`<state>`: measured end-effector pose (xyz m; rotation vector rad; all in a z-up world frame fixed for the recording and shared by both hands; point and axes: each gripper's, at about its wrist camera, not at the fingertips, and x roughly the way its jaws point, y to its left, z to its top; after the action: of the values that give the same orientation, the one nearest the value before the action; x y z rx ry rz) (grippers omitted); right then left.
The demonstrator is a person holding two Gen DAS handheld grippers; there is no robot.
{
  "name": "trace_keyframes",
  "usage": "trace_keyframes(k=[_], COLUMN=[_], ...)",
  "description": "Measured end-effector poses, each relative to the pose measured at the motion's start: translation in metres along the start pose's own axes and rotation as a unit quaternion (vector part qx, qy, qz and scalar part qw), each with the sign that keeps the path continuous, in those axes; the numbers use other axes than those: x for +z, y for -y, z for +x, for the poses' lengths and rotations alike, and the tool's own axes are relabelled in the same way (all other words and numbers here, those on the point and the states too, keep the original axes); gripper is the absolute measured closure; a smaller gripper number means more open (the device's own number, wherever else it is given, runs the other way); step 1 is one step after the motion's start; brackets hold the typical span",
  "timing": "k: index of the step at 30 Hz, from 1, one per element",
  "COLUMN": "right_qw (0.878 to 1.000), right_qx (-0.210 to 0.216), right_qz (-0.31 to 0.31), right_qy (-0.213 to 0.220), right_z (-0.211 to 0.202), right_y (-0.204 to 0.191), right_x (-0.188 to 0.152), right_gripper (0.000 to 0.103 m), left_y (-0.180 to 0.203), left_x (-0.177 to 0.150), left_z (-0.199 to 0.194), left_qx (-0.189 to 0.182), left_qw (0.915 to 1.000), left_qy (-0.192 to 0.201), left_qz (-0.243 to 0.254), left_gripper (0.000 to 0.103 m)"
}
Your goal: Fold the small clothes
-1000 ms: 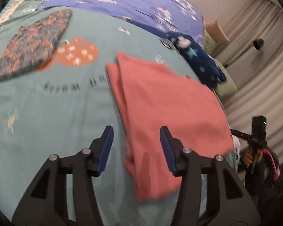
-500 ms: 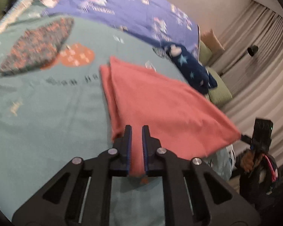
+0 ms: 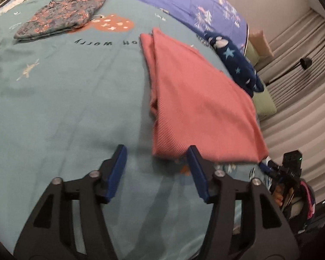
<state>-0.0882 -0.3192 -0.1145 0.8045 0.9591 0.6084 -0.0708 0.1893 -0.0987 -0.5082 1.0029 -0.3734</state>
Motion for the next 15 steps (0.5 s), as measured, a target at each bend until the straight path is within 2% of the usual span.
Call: trace_keyframes(k=[2, 3, 4, 5, 7, 9, 11, 13, 15], right_qw=[1.0, 1.0, 1.0, 1.0, 0.998, 0.998, 0.997, 0.997, 0.996], right_qx=[0.016, 0.019, 0.012, -0.004, -0.027, -0.017, -0.025, -0.042, -0.077], right_qz=[0.009, 0.013, 0.019, 0.026, 0.044, 0.046, 0.041, 0.036, 0.038], right_qy=[0.001, 0.004, 0.009, 0.013, 0.026, 0.049, 0.061, 0.06, 0.037], right_z=[0.014, 0.02, 0.025, 0.028, 0.025, 0.008, -0.009, -0.018, -0.017], right_y=[-0.003, -0.005, -0.006, -0.007, -0.01, -0.018, -0.027, -0.032, -0.03], right_x=[0.006, 0.01, 0.015, 0.019, 0.024, 0.025, 0.021, 0.017, 0.008], right_gripper=[0.049, 0.05, 0.075, 0.1, 0.099, 0.1, 0.1, 0.1, 0.099], left_y=[-0.001, -0.003, -0.003, -0.001, 0.009, 0.021, 0.032, 0.038, 0.036], left_x=[0.005, 0.008, 0.011, 0.013, 0.012, 0.01, 0.006, 0.001, -0.003], left_z=[0.003, 0.006, 0.009, 0.011, 0.005, -0.009, -0.027, -0.041, -0.044], left_qx=[-0.023, -0.036, -0.049, -0.044, -0.021, -0.01, -0.003, 0.007, 0.019], left_qw=[0.9995, 0.9988, 0.998, 0.9984, 0.9994, 0.9993, 0.9981, 0.9966, 0.9955], left_qy=[0.01, 0.014, 0.013, 0.009, 0.019, 0.032, 0.042, 0.048, 0.047], left_qz=[-0.018, -0.032, -0.038, -0.035, -0.018, 0.013, 0.044, 0.067, 0.08], left_gripper=[0.041, 0.052, 0.091, 0.096, 0.097, 0.097, 0.097, 0.098, 0.1])
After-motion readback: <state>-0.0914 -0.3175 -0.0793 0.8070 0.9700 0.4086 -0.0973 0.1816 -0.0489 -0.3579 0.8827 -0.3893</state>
